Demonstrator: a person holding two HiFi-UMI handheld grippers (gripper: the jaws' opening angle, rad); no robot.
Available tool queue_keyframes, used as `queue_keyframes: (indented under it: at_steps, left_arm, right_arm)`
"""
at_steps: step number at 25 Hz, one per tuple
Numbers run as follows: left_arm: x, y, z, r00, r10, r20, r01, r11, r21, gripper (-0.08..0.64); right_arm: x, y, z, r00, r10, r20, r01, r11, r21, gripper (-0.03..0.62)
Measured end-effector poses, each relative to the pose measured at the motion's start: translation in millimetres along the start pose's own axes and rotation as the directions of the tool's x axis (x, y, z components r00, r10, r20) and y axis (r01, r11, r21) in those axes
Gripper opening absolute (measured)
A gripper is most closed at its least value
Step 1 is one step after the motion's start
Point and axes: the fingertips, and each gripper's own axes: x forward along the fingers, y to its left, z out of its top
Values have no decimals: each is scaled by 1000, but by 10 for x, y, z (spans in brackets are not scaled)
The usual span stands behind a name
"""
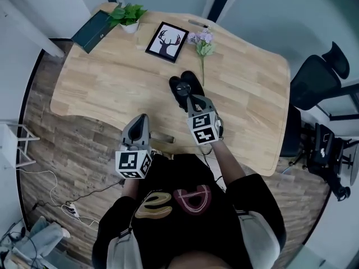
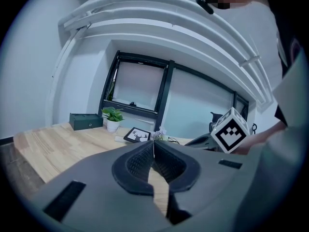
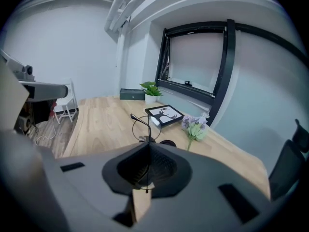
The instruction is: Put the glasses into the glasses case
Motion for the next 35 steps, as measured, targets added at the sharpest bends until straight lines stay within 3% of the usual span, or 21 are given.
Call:
queue_keyframes:
  at_steps: [11,35]
  left_arm:
    - [-3,67,-8,999,52,-6,-52,999,-1,17]
    - [-28,383,34,984,174,-37,-174,985,13,18]
  right_arm:
    - [412,-148,-66,999,15,-50,-12,998,66,17]
    - [1057,-44,-384,974,114,-194,-83,984,160,17]
